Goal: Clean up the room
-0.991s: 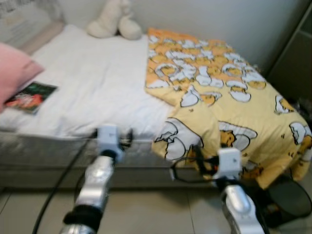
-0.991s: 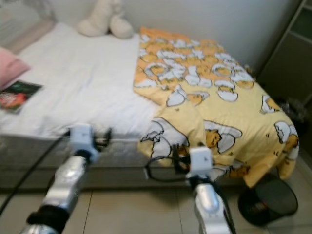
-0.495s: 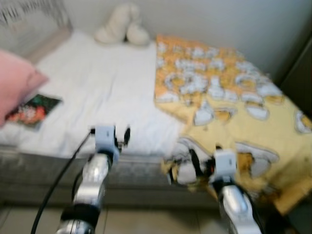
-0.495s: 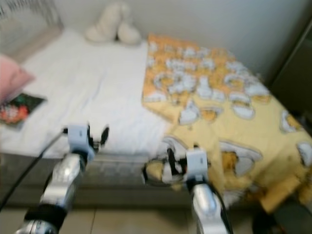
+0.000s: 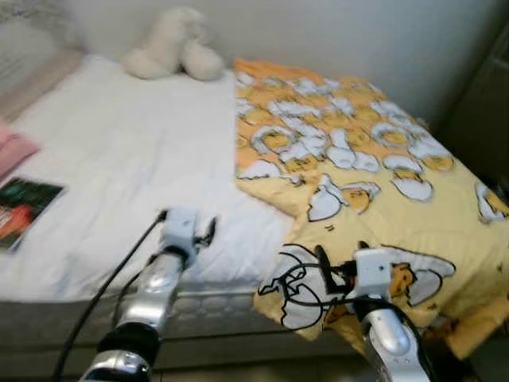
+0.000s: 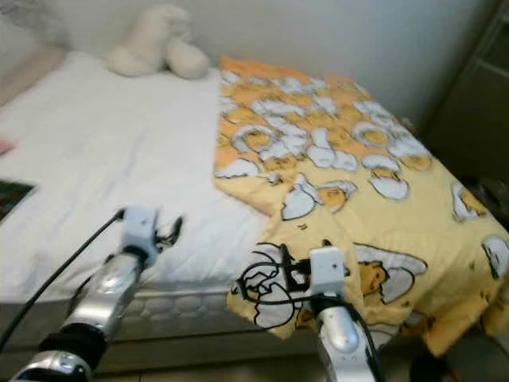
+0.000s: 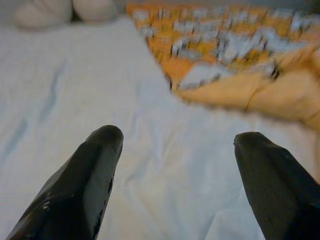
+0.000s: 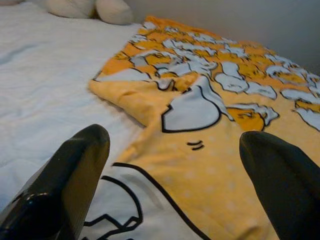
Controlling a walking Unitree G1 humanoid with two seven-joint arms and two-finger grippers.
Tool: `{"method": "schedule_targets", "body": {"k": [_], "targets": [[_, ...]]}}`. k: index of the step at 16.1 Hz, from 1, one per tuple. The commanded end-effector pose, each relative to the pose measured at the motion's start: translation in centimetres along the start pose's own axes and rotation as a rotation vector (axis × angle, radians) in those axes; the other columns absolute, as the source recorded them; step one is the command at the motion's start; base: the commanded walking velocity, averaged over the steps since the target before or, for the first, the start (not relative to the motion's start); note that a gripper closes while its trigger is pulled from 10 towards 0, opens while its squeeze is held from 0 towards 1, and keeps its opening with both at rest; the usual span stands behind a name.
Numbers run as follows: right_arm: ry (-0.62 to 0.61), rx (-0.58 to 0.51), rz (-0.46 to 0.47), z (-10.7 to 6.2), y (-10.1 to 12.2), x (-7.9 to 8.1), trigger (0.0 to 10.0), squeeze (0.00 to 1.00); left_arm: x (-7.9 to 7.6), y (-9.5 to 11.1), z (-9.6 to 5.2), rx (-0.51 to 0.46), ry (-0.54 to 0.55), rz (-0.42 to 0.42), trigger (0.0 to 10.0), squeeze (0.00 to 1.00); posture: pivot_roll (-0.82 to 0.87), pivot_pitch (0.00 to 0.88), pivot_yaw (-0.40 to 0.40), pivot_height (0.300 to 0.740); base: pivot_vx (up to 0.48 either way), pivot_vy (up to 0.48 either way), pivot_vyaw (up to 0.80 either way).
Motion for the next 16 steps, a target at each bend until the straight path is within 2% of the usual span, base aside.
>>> {"method": "schedule_targets", "body": {"k": [1, 7, 9, 10, 12, 13, 16], "targets": [[-0.043, 0.001, -0.004, -0.2, 0.2, -1.7, 10.0, 0.07, -1.5, 0.9, 0.6, -0.015, -0.042, -0.011, 10.0, 0.00, 0.05, 0.000, -0.071, 0.740, 0.000, 0.000, -0.69], [-0.032, 0.012, -0.002, -0.7, -0.1, -1.5, 10.0, 0.07, -0.6, 0.7, 0.9, -0.010, -0.020, 0.011, 10.0, 0.00, 0.04, 0.000, -0.079, 0.740, 0.000, 0.000, -0.69], [-0.027, 0.021, -0.008, -1.4, -0.3, -1.6, 10.0, 0.08, -0.5, 0.2, 0.9, 0.007, -0.012, 0.042, 10.0, 0.00, 0.03, 0.000, -0.088, 0.740, 0.000, 0.000, -0.67], [-0.025, 0.043, -0.009, -2.3, -0.7, -1.7, 10.0, 0.06, -0.5, -0.3, 1.0, 0.040, -0.005, 0.098, 10.0, 0.00, 0.01, 0.028, -0.109, 0.740, 0.000, 0.000, -0.67], [-0.017, 0.041, -0.015, -4.1, -0.6, -1.6, 10.0, 0.05, 0.3, -0.6, 1.3, 0.080, 0.050, 0.056, 10.0, 0.00, -0.03, 0.081, -0.131, 0.740, 0.000, 0.000, -0.20], [-0.001, 0.071, -0.035, -5.1, -0.9, -1.4, 10.0, 0.05, 1.2, -0.1, 1.8, 0.096, 0.098, 0.014, 10.0, 0.00, -0.05, 0.111, -0.139, 0.740, 0.000, 0.000, 0.00], [-0.010, 0.095, -0.054, -8.0, -0.4, -1.5, 10.0, 0.05, 1.5, 1.6, 2.3, 0.031, 0.125, 0.030, 10.0, 0.00, -0.11, 0.194, -0.163, 0.740, 0.000, 0.000, 0.00]]}}
Point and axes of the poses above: a point about 5 cm out from each wrist's last joint towards the gripper, its own z axis pointing out of the wrist towards the gripper, its own y axis along the axis of the wrist's last joint, x = y × z, the point moved 6 cm from there along z, pointing out of the wrist towards the gripper, and after that the axes turned 13 degrees about z, right-handed, at the moved point
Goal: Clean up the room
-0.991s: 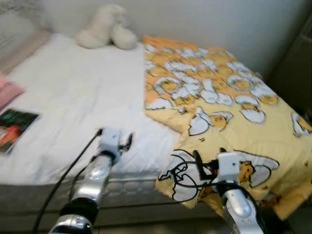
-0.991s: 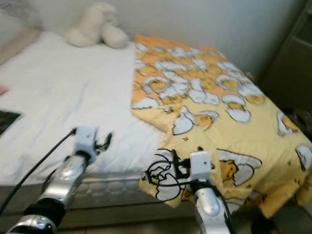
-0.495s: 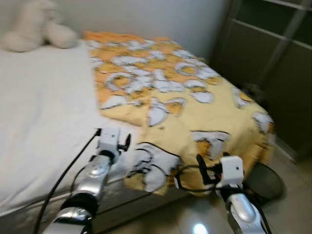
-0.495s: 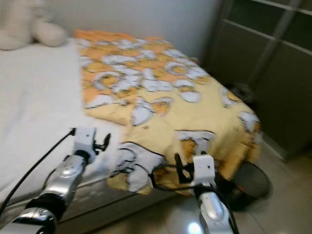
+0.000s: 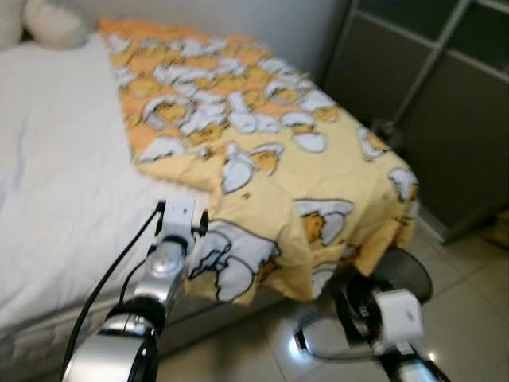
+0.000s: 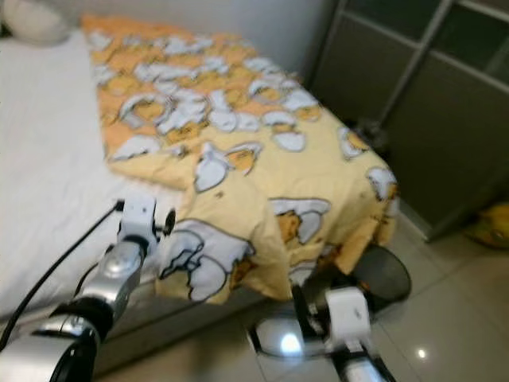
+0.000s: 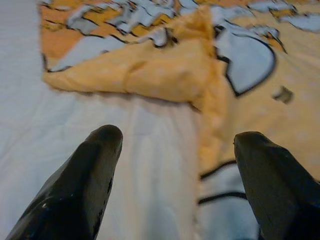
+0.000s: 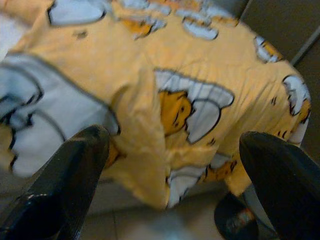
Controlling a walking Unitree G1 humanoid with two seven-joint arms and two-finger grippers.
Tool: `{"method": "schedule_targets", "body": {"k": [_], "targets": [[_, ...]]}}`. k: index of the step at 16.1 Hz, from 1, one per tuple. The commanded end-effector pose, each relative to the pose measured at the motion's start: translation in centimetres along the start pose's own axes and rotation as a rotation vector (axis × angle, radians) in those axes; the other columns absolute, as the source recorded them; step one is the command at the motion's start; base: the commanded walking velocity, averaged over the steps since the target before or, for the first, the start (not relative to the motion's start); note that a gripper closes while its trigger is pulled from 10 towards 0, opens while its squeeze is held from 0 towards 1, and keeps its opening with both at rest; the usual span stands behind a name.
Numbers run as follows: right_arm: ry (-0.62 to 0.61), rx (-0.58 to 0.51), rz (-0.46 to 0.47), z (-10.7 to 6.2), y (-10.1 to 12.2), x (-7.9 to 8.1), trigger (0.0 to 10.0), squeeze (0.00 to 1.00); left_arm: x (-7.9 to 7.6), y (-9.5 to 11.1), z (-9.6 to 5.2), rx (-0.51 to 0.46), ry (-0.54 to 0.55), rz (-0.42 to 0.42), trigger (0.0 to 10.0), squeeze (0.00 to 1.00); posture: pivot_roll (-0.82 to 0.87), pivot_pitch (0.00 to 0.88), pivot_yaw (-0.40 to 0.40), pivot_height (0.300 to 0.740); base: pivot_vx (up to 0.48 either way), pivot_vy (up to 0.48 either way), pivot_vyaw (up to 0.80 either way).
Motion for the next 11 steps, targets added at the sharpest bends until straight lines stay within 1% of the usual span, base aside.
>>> {"method": "schedule_targets", "body": {"k": [1, 3, 4, 5, 6, 7, 9, 10, 11], "targets": [[0.001, 0.000, -0.016, -0.6, 0.7, -0.1, 10.0, 0.05, -0.6, 0.8, 0.1, -0.032, -0.007, 0.009, 10.0, 0.00, -0.13, 0.215, -0.171, 0.740, 0.000, 0.000, 0.00], [0.008, 0.036, -0.019, -2.1, 0.3, 0.2, 10.0, 0.05, -1.1, 1.6, 0.1, -0.077, -0.023, -0.016, 10.0, 0.00, -0.15, 0.261, -0.187, 0.740, 0.000, 0.000, 0.00], [0.010, 0.060, -0.016, -3.0, 0.0, 0.5, 10.0, 0.05, -1.8, 1.9, -0.1, -0.103, -0.045, -0.016, 10.0, 0.00, -0.16, 0.295, -0.197, 0.740, 0.000, 0.000, 0.00], [0.011, 0.067, -0.017, -3.3, 0.0, 0.6, 10.0, 0.05, -2.1, 2.0, -0.2, -0.112, -0.058, -0.018, 10.0, 0.00, -0.16, 0.301, -0.198, 0.740, 0.000, 0.000, 0.00], [0.013, 0.092, -0.022, -4.2, -0.1, 0.8, 10.0, 0.06, -3.2, 1.4, -0.7, -0.110, -0.094, -0.099, 10.0, 0.00, -0.17, 0.328, -0.204, 0.740, 0.000, 0.000, 0.00], [0.010, 0.115, -0.030, -5.0, -0.1, 0.5, 10.0, 0.06, -3.2, 0.5, -0.9, -0.074, -0.075, -0.050, 10.0, 0.00, -0.17, 0.337, -0.213, 0.740, 0.000, 0.000, 0.00], [-0.004, 0.135, -0.040, -5.7, -0.3, -0.1, 10.0, 0.06, -2.7, 0.6, -0.7, -0.068, -0.047, -0.046, 10.0, 0.00, -0.19, 0.347, -0.221, 0.740, 0.000, 0.000, 0.00], [-0.006, 0.138, -0.042, -5.8, -0.2, -0.1, 10.0, 0.05, -2.8, 0.6, -0.7, -0.067, -0.048, -0.041, 10.0, 0.00, -0.19, 0.349, -0.227, 0.740, 0.000, 0.000, 0.00], [-0.011, 0.147, -0.045, -6.0, -0.2, -0.2, 10.0, 0.05, -2.9, 0.3, -0.7, -0.057, -0.055, 0.019, 10.0, 0.00, -0.20, 0.354, -0.234, 0.740, 0.000, 0.000, 0.00]]}}
Point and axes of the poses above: a point about 5 cm out from each wrist's last joint towards the gripper, its own z axis pointing out of the wrist towards the gripper, its own y axis along the axis of the wrist's last joint, x = y × z, the point moved 6 cm from there along z, pointing out of the wrist towards the gripper, and after that the axes turned 13 degrees about z, right-handed, at the moved point
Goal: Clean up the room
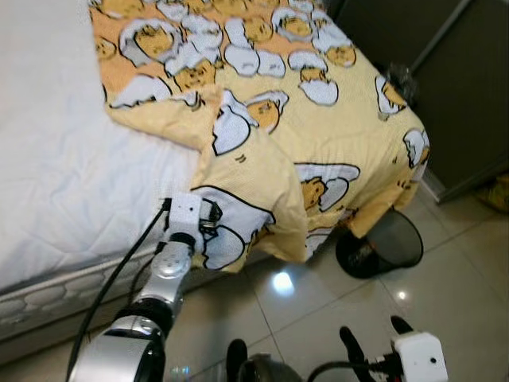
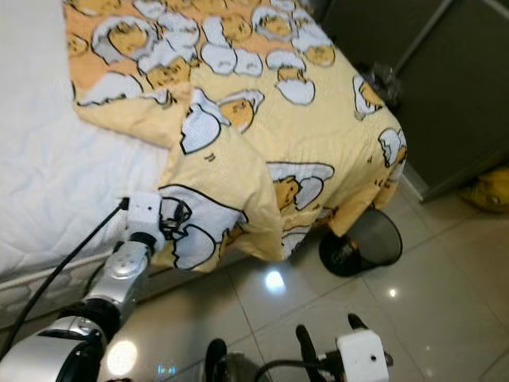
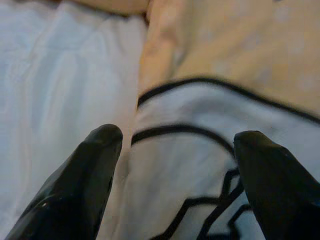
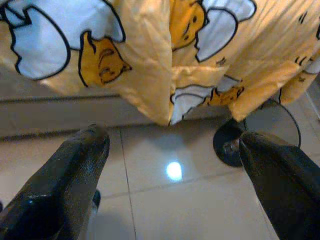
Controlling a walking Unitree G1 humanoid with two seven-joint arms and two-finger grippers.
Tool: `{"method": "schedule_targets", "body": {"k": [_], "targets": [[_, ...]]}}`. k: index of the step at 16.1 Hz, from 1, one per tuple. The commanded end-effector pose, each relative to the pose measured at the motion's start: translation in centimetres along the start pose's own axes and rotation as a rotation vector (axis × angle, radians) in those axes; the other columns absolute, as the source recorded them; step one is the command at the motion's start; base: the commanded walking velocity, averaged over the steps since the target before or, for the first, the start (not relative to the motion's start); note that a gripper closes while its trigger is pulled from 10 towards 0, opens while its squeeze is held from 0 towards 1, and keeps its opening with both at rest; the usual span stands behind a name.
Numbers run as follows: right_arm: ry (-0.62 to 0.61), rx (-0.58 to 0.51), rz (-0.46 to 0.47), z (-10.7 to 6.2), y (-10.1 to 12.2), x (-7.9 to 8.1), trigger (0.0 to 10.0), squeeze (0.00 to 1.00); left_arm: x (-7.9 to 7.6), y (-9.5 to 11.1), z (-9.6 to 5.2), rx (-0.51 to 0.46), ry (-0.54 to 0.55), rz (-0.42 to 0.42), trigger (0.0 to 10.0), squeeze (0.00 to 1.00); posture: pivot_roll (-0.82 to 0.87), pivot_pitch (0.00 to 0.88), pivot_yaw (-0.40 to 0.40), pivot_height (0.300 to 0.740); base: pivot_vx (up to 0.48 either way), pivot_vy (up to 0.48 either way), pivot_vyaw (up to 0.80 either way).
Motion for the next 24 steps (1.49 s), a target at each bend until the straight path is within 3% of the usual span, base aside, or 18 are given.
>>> {"method": "schedule_targets", "body": {"k": [1, 3, 6, 8, 14, 15, 20, 24], "targets": [[-0.023, 0.022, -0.027, -0.7, 0.1, -0.8, 10.0, 0.06, -1.3, -0.9, -0.4, 0.037, -0.030, 0.103, 10.0, 0.00, -0.21, 0.358, -0.235, 0.740, 0.000, 0.000, 0.00], [-0.028, 0.035, -0.040, -1.3, 0.1, -1.0, 10.0, 0.05, -0.3, -1.1, -0.2, 0.054, 0.006, 0.021, 10.0, 0.00, -0.23, 0.367, -0.240, 0.740, 0.000, 0.000, 0.00], [-0.034, 0.061, -0.045, -2.2, -0.2, -1.2, 10.0, 0.06, -0.3, -1.0, 0.0, 0.066, 0.005, 0.002, 10.0, 0.00, -0.25, 0.376, -0.249, 0.740, 0.000, 0.000, 0.00], [-0.031, 0.072, -0.050, -2.4, -0.2, -1.2, 10.0, 0.06, 0.7, -1.6, 0.1, 0.113, 0.044, -0.001, 10.0, 0.00, -0.26, 0.379, -0.254, 0.740, 0.000, 0.000, 0.00], [-0.022, 0.078, -0.058, -2.0, 0.0, -1.2, 10.0, 0.05, 1.1, -3.4, 0.0, 0.226, 0.014, -0.100, 10.0, 0.00, -0.26, 0.379, -0.263, 0.740, 0.000, 0.000, 0.00], [-0.017, 0.078, -0.061, -2.1, 0.0, -1.2, 10.0, 0.05, 1.4, -3.3, 0.1, 0.233, 0.025, -0.099, 0.0, 0.00, -0.25, 0.379, -0.257, 0.740, 0.000, 0.000, 0.00], [-0.012, 0.083, -0.068, -1.4, -0.1, -1.6, 10.0, 0.06, 0.0, -3.6, -0.1, 0.257, -0.036, -0.150, 0.0, 0.00, -0.24, 0.372, -0.264, 0.740, 0.000, 0.000, 0.00], [0.008, 0.074, -0.077, -0.2, 0.0, -1.6, 10.0, 0.06, -0.3, -4.8, -0.7, 0.292, -0.032, -0.095, 0.0, 0.00, -0.21, 0.354, -0.268, 0.740, 0.000, 0.000, 0.00]]}}
Point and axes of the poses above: a point about 5 cm out from each wrist's last joint towards the gripper, its own z axis pointing out of the wrist towards the gripper, its own y axis along the axis of the wrist's last joint, x = y × z, the point moved 6 cm from there along z, pointing out of the wrist towards the gripper, and after that the axes turned 13 degrees about z, right-handed, at the moved point
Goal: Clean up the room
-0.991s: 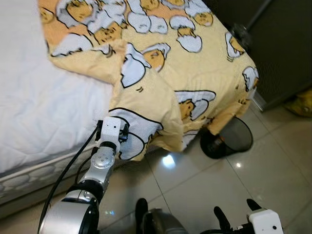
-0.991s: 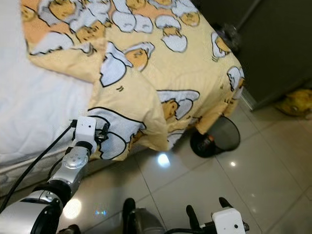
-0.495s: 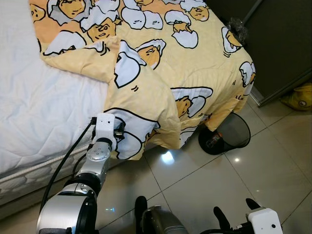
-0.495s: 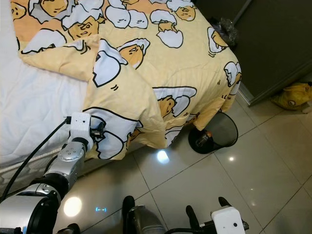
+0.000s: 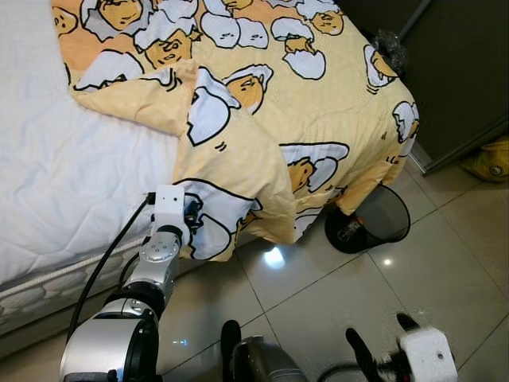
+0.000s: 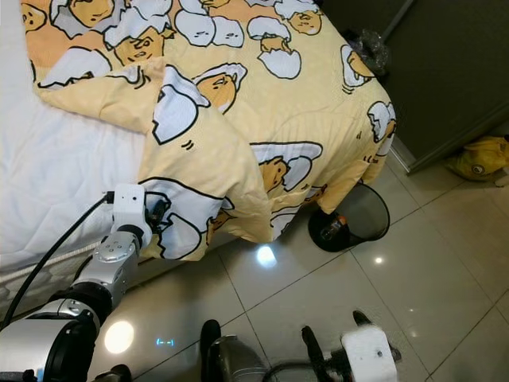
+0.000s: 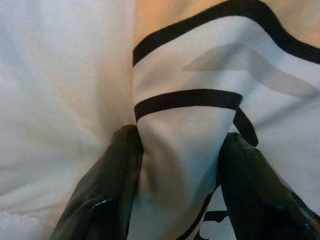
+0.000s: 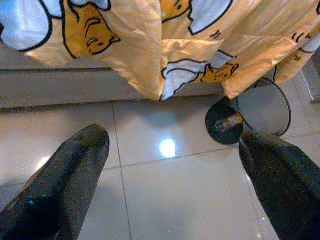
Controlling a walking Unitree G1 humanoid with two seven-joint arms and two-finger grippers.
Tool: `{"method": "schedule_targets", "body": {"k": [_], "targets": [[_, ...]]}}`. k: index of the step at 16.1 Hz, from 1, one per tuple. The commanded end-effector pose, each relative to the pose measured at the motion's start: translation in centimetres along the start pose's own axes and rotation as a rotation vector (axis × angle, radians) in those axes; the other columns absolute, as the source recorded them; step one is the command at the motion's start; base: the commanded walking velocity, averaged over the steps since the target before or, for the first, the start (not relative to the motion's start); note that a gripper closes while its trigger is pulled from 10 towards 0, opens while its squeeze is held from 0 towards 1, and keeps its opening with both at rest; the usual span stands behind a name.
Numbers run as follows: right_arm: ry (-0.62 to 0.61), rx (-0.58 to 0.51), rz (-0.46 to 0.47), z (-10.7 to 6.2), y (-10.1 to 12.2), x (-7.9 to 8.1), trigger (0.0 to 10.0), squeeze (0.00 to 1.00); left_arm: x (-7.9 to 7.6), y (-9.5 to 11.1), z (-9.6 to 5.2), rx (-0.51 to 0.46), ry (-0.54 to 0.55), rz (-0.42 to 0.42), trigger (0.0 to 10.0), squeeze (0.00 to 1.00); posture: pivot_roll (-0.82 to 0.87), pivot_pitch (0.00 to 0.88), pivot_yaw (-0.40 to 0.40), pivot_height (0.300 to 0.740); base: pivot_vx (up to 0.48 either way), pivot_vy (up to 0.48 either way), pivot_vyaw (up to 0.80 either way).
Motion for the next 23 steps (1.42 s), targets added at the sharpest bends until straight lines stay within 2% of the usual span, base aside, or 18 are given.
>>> {"method": "schedule_targets", "body": {"k": [1, 3, 5, 8, 10, 13, 15, 17, 19, 21, 22, 23], "targets": [[-0.018, 0.051, -0.008, -0.3, -1.1, -0.8, 10.0, 0.06, -2.1, -3.8, -1.1, 0.120, -0.059, 0.021, 0.0, 0.00, -0.21, 0.351, -0.267, 0.740, 0.000, 0.000, 0.00], [-0.018, 0.047, -0.009, 0.0, -1.1, -0.9, 10.0, 0.06, -2.5, -3.8, -1.2, 0.109, -0.078, 0.020, 0.0, 0.00, -0.20, 0.340, -0.262, 0.740, 0.000, 0.000, 0.00], [-0.017, 0.040, -0.014, 0.5, -1.1, -1.1, 10.0, 0.06, -2.7, -3.6, -1.3, 0.096, -0.073, 0.077, 0.0, 0.00, -0.19, 0.321, -0.259, 0.740, 0.000, 0.000, 0.00], [-0.020, 0.026, -0.028, 1.6, -0.8, -1.8, 10.0, 0.05, -3.1, -3.8, -1.5, 0.084, -0.066, 0.065, 0.0, 0.00, -0.17, 0.295, -0.252, 0.740, 0.000, 0.000, 0.00], [-0.031, 0.005, -0.031, 2.5, -0.4, -2.2, 10.0, 0.05, -3.7, -2.7, -1.4, 0.037, -0.085, 0.114, 0.0, 0.00, -0.16, 0.279, -0.243, 0.740, 0.000, 0.000, 0.00], [-0.023, -0.003, -0.027, 3.0, -0.5, -1.9, 10.0, 0.06, -3.7, -1.7, -1.1, 0.004, -0.087, 0.106, 0.0, 0.00, -0.15, 0.253, -0.237, 0.740, 0.000, 0.000, 0.00], [-0.016, -0.017, -0.027, 3.6, -0.3, -1.7, 10.0, 0.05, -3.2, -1.9, -1.1, 0.005, -0.078, 0.096, 0.0, 0.00, -0.14, 0.237, -0.229, 0.740, 0.000, 0.000, 0.00], [-0.019, -0.022, -0.028, 3.9, -0.2, -1.9, 10.0, 0.05, -2.9, -2.3, -1.2, 0.013, -0.069, 0.061, 0.0, 0.00, -0.14, 0.232, -0.230, 0.740, 0.000, 0.000, 0.00], [-0.043, -0.047, -0.037, 4.9, 0.5, -2.9, 10.0, 0.06, -3.5, -2.0, -1.3, -0.017, -0.106, 0.118, 0.0, 0.00, -0.12, 0.204, -0.209, 0.740, 0.000, 0.000, 0.00], [-0.056, -0.078, -0.034, 5.9, 1.1, -3.2, 10.0, 0.06, -3.5, -1.9, -1.5, -0.039, -0.128, 0.094, 0.0, 0.00, -0.11, 0.178, -0.184, 0.740, 0.000, 0.000, 0.00], [-0.051, -0.084, -0.029, 6.4, 1.1, -2.9, 10.0, 0.06, -3.5, -1.8, -1.5, -0.040, -0.130, 0.085, 6.5, 0.00, -0.09, 0.166, -0.168, 0.740, 0.000, 0.000, 0.00], [-0.044, -0.092, -0.024, 7.0, 1.1, -2.5, 10.0, 0.06, -4.0, -1.3, -1.6, -0.072, -0.160, 0.025, 10.0, 0.00, -0.07, 0.156, -0.152, 0.740, 0.000, 0.000, 0.00]]}}
Point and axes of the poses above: a point about 5 cm out from each wrist's last joint towards the gripper, its own z axis pointing out of the wrist towards the gripper, its own y axis along the axis of the wrist's last joint, x = y × z, the point moved 6 cm from there along z, pointing out of the wrist towards the gripper, and after that the axes turned 13 degrees about z, right-handed, at the moved point
